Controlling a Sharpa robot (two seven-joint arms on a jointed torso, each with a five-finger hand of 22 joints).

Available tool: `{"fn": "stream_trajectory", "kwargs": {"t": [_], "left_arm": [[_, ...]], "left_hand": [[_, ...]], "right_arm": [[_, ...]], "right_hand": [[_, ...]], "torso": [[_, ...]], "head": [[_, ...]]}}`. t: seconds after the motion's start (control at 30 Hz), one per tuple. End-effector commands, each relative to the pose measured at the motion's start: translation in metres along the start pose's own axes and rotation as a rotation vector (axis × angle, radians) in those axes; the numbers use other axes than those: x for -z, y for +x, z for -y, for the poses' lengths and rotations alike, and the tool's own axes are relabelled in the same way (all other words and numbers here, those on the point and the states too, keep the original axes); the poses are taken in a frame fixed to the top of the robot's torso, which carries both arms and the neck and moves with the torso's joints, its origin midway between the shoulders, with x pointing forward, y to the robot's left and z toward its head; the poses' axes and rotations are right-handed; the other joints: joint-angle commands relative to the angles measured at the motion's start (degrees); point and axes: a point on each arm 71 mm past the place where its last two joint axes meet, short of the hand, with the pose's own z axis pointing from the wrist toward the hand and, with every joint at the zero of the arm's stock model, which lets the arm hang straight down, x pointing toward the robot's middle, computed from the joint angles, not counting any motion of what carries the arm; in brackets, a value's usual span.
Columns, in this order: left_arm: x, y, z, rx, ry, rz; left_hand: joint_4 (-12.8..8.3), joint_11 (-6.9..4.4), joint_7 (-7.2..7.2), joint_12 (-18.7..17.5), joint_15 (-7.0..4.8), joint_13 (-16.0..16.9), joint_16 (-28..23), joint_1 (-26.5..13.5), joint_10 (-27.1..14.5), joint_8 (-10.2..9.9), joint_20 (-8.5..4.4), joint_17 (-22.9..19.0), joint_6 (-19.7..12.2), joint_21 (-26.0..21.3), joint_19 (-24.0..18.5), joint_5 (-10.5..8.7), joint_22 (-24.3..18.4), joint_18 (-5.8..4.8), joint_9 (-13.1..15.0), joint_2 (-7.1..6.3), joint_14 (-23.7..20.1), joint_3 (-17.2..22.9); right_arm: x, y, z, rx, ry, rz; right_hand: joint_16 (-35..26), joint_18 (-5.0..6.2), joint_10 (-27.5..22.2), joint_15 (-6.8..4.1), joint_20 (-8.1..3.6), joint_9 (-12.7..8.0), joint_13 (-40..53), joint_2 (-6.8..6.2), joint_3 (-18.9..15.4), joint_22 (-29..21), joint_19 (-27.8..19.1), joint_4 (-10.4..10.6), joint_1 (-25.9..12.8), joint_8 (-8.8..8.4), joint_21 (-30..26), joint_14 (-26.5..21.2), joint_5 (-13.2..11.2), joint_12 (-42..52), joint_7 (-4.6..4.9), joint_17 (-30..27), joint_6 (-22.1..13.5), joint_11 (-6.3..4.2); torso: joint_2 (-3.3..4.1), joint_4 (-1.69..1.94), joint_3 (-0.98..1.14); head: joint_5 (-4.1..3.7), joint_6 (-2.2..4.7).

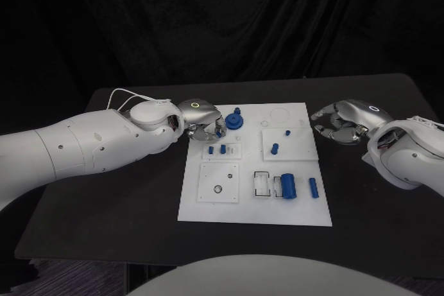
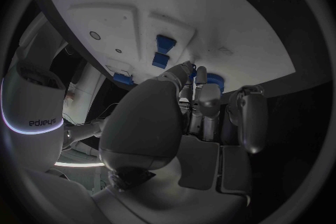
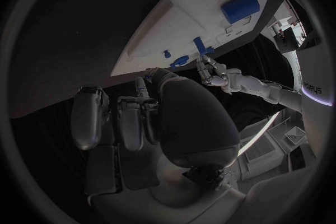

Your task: Assemble the parts on the task board

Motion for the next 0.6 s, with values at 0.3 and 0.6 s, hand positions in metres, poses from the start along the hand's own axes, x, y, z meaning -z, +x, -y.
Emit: {"fn": "stream_trajectory", "kwargs": {"t": [0.3, 0.6], "left_arm": [[-0.0008, 0.0044, 0.0066, 0.012, 0.022, -0.024], [-0.0011, 0.0090, 0.0032, 0.019, -0.013, -0.057]], "left_hand": [[0.17, 0.32, -0.17, -0.58, 0.01, -0.05, -0.73, -0.29, 0.20, -0.62, -0.01, -1.02, -0.71, -0.76, -0.87, -0.22, 11.13, -0.49, 0.02, -0.04, -1.12, 0.32], [0.53, 1.25, -2.08, -2.76, 0.56, -0.50, -2.08, -0.92, -1.34, -3.03, 0.12, -3.42, -4.15, -2.29, -1.97, -1.21, 10.69, -0.17, -0.68, -0.62, -2.74, 0.56]], "right_arm": [[0.0006, 0.0015, 0.0012, 0.003, 0.015, -0.010], [0.0007, 0.0018, 0.0012, 0.004, 0.017, -0.014]], "right_hand": [[-0.20, 0.83, 5.97, 0.38, 0.40, -0.08, 15.05, 0.09, 0.37, 11.00, 0.61, -0.14, -0.66, -0.15, -0.38, 5.68, 0.37, 0.15, -0.10, 13.77, 0.25, 0.48], [-0.20, 0.83, 5.97, 0.38, 0.40, -0.08, 15.05, 0.09, 0.37, 11.00, 0.61, -0.14, -0.66, -0.15, -0.38, 5.68, 0.37, 0.15, -0.10, 13.77, 0.25, 0.48]], "torso": [[-0.23, -0.10, 0.02], [-0.23, -0.10, 0.05]], "head": [[0.15, -0.01], [0.06, -0.01]]}}
